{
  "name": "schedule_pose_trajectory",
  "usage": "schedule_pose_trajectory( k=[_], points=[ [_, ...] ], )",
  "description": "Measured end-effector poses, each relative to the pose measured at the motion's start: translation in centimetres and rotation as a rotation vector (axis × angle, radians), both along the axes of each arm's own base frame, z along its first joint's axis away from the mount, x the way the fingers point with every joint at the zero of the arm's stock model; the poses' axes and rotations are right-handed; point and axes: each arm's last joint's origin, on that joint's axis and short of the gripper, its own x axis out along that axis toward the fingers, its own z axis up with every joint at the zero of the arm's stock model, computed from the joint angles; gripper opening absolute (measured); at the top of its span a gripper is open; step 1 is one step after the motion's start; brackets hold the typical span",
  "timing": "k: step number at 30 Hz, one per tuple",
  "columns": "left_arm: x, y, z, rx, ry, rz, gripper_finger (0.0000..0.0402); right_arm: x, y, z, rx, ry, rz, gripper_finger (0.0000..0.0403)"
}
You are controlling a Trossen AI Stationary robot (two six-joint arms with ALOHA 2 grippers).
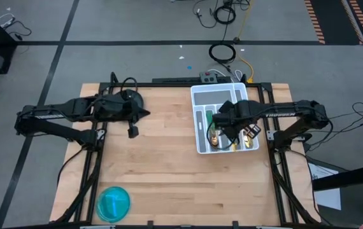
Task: Sort silverware
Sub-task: Put the green knife into the silverware tray
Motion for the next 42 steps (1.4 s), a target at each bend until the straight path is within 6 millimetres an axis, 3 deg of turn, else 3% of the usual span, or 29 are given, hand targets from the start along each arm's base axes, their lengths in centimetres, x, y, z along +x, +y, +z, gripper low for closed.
schedule_pose_trajectory(
  k=[7,12,17,20,25,30,34,38,42],
  points=[
    [2.8,0.1,-0.3,-0.021,-0.065,-0.008,0.0022,-1.6,-2.9,1.3,0.067,-0.038,-0.064,0.0],
    [5.9,0.0,-0.6,-0.057,-0.169,-0.1,0.0022,-3.0,-4.0,2.2,0.256,-0.115,-0.143,0.0],
    [9.8,0.3,-1.8,-0.018,-0.259,-0.162,0.0022,-3.9,-3.5,3.1,0.418,-0.196,-0.186,0.0],
    [12.6,0.7,-2.9,-0.053,-0.356,-0.322,0.0022,-4.3,-3.3,3.4,0.44,-0.223,-0.191,0.0],
    [16.2,1.8,-5.8,-0.072,-0.429,-0.47,0.0022,-5.5,-2.8,4.5,0.496,-0.284,-0.173,0.0],
    [18.1,2.7,-9.5,0.027,-0.335,-0.497,0.0022,-6.6,-2.0,5.3,0.514,-0.331,-0.145,0.0],
    [18.8,2.4,-11.1,0.039,-0.307,-0.564,0.0035,-6.9,-1.2,5.6,0.554,-0.34,-0.113,0.0],
    [19.6,1.3,-10.7,0.049,-0.324,-0.6,0.0075,-6.7,-0.5,5.6,0.569,-0.328,-0.067,0.0],
    [20.8,0.8,-9.7,-0.068,-0.362,-0.584,0.0129,-6.0,0.2,5.3,0.569,-0.309,-0.004,0.0]
  ],
)
